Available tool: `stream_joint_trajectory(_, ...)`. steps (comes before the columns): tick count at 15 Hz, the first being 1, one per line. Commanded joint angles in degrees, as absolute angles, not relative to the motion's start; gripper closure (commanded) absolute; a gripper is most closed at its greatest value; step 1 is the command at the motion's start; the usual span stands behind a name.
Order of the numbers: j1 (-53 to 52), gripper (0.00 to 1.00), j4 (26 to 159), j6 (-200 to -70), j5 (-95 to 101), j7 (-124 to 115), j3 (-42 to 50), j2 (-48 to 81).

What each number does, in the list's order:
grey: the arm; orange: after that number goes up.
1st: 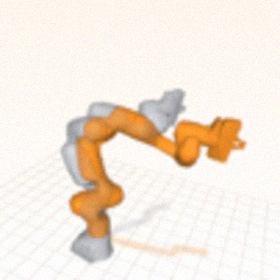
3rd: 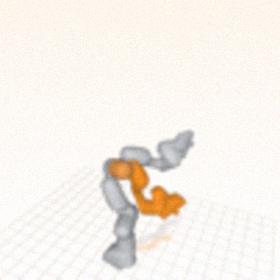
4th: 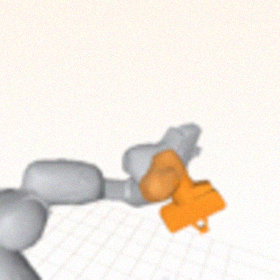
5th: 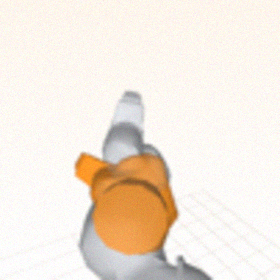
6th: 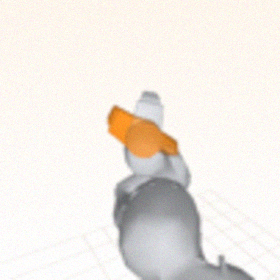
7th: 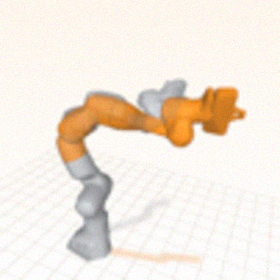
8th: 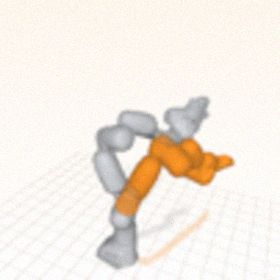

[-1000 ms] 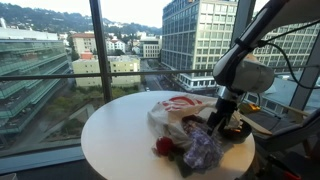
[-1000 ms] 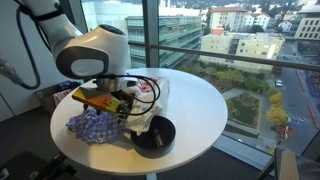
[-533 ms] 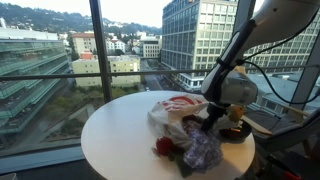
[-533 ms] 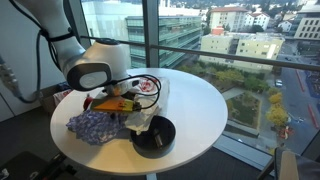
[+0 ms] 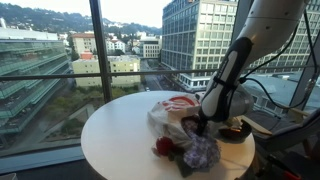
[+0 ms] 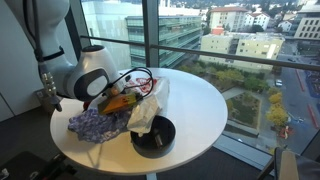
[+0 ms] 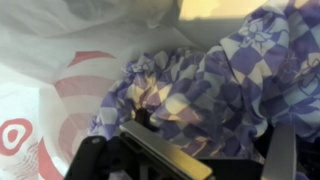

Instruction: Remove the objects in the white bag

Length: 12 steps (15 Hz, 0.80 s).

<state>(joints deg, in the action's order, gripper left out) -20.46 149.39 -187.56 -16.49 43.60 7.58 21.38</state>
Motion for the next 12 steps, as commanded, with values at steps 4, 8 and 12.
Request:
stream_joint_trajectory(4,-44.83,0.0,148.7,-196.83,-18.49,50.39,28.56,27.91)
stream_joint_trajectory(8,-52.09,0.0,148.79,-200.66,-19.67,50.23,32.55,28.28)
stream_joint_trajectory(12,-55.97,0.0,148.49,-203.15,-20.53,49.86,35.01,27.09)
